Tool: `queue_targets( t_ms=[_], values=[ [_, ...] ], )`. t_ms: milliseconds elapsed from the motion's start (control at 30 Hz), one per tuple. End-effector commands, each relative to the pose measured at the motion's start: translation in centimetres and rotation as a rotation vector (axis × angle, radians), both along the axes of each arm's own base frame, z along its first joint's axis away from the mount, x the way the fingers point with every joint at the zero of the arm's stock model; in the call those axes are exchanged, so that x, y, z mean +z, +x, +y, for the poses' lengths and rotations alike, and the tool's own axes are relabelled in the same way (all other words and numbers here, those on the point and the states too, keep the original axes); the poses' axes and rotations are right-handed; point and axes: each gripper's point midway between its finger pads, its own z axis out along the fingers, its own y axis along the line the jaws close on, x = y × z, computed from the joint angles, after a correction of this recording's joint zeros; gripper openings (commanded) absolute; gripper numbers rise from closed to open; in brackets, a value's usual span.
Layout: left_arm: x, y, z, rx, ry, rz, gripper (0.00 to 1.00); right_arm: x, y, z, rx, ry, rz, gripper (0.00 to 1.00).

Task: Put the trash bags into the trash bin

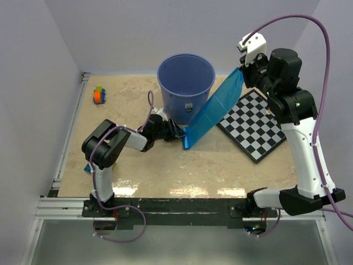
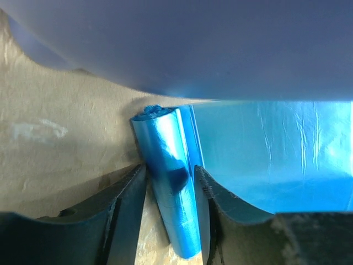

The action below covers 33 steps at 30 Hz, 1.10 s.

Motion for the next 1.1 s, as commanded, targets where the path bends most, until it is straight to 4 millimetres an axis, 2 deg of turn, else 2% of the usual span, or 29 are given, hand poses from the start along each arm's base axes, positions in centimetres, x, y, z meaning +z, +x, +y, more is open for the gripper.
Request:
queue_targets(
  t_ms=[0,167,300,400,467,600,733,833,1067],
  values=[
    [-12.1,-6.7,6.6,0.015,0.417,0.342,0.45,1.8,-0.5,-0.8,-0.031,0.011,-0.071,0.0],
    [-13.4,-7.2,7.2,0.003,0.553,0.355,0.42,0.4,-0.7,-1.3,-0.058,0.006,-0.048,0.0],
    [-13.6,-7.2,6.6,-0.034,0.631,0.324,0.43,-0.7,-0.9,-2.2,-0.103,-0.014,-0.035,0.0],
    [-13.1,-6.9,6.2,-0.036,0.662,0.293,0.44,-1.4,-0.8,-3.5,-0.168,-0.039,-0.038,0.0],
    [-12.7,-6.9,6.2,-0.029,0.662,0.282,0.44,-1.3,-0.9,-4.3,-0.205,-0.046,-0.052,0.0],
    [-11.3,-6.6,6.5,0.002,0.639,0.244,0.49,0.6,-1.2,-4.7,-0.219,-0.049,-0.089,0.0],
    [-10.2,-6.4,5.5,-0.029,0.571,0.188,0.52,0.7,-1.6,-5.5,-0.242,-0.094,-0.079,0.0],
    [-10.4,-6.3,5.1,-0.045,0.569,0.186,0.53,-0.5,-1.9,-6.3,-0.269,-0.132,-0.052,0.0],
    [-11.0,-6.5,5.2,-0.054,0.588,0.205,0.53,-4.8,-1.8,-7.9,-0.349,-0.222,0.047,0.0]
  ],
)
